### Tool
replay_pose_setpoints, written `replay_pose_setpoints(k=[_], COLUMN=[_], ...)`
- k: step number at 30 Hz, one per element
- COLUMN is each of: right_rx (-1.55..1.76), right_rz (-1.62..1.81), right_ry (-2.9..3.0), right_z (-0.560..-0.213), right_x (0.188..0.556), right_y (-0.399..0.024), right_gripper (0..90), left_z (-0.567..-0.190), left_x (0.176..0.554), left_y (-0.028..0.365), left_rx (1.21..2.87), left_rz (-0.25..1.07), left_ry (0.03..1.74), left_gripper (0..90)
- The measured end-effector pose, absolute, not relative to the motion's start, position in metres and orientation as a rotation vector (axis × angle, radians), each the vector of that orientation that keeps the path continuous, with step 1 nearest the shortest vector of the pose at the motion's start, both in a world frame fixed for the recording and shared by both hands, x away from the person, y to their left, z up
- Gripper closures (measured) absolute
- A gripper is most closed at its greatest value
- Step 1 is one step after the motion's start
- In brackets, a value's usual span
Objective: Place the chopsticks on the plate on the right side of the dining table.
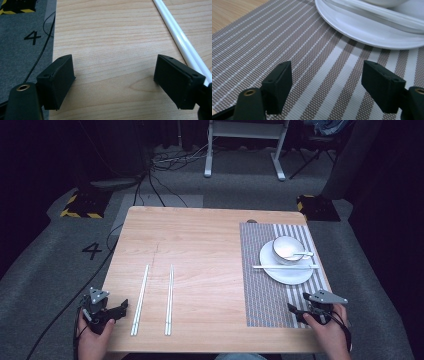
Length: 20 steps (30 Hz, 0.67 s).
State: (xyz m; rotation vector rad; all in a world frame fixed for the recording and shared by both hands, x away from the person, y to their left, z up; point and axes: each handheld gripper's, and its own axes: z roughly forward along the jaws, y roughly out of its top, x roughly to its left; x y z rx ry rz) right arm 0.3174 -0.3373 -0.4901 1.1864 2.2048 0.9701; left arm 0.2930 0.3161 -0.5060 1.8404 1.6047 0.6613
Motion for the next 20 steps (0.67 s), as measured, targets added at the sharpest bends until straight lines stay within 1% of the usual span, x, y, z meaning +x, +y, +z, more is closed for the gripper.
replay_pose_setpoints(k=[6, 13, 15, 20], right_rx=[1.199, 1.246, 1.240, 1.227], right_rz=[0.949, 0.986, 0.994, 0.995], right_ry=[2.231, 2.224, 2.235, 2.247], right_z=[-0.500, -0.503, -0.504, -0.504], right_x=[0.317, 0.319, 0.319, 0.320], right_y=[-0.340, -0.343, -0.343, -0.344], right_gripper=[24.8, 20.1, 17.4, 17.1], left_z=[-0.506, -0.506, -0.506, -0.506], left_x=[0.293, 0.293, 0.293, 0.293], left_y=[0.316, 0.316, 0.316, 0.316], left_rx=[1.840, 1.847, 1.849, 1.851], left_rz=[0.661, 0.657, 0.657, 0.655], left_ry=[1.604, 1.598, 1.595, 1.593], left_gripper=[16.3, 16.3, 16.3, 16.2])
